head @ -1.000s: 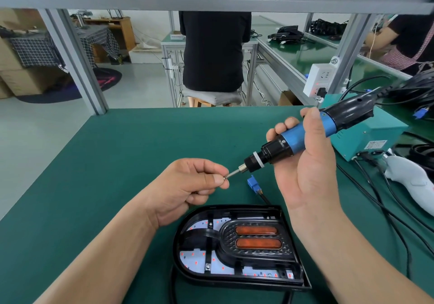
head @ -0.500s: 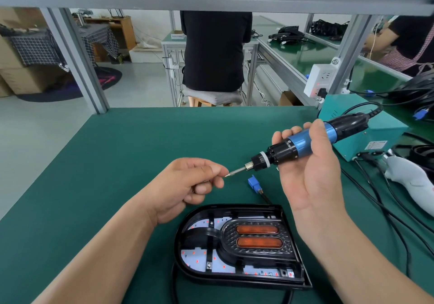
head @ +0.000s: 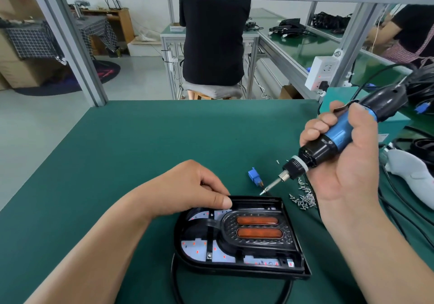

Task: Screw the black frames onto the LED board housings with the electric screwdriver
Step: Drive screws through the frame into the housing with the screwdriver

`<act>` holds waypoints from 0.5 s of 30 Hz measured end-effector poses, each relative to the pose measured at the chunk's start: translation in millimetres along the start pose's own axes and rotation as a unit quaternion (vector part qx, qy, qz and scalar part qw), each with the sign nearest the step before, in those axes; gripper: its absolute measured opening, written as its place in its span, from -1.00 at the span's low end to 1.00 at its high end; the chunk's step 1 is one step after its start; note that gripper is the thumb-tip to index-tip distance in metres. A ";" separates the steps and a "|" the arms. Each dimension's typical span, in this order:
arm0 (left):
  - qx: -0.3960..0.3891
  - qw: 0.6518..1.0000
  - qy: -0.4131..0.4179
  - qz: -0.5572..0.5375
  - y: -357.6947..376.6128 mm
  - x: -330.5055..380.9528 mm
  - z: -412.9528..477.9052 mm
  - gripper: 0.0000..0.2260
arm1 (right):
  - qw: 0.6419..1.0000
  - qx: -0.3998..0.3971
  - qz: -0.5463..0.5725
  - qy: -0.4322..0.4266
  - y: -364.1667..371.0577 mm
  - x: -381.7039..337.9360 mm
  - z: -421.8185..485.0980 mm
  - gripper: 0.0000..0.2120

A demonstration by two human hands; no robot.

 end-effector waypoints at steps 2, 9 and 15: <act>-0.006 1.000 -0.002 0.006 -1.7 -0.8 -2.1 -0.80 | 1.000 -0.018 -0.016 0.002 4.0 -0.4 -4.0 -0.83; 0.099 0.995 0.015 0.015 -35.0 -7.6 -3.3 -0.89 | 0.997 -0.063 -0.049 0.004 14.8 -1.4 -12.7 -0.83; 0.186 0.983 0.005 -0.009 -53.9 -17.2 -3.5 -0.76 | 0.994 -0.091 -0.061 0.005 20.9 0.1 -18.7 -0.84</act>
Point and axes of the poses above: each hand's wrist, its own z-axis towards the middle knuckle, its own y-axis out of the palm, x = y × z, the point moved 8 cm from there along z, towards the middle knuckle, and after that the axes turned 8 degrees about x, right-handed, at the moved point
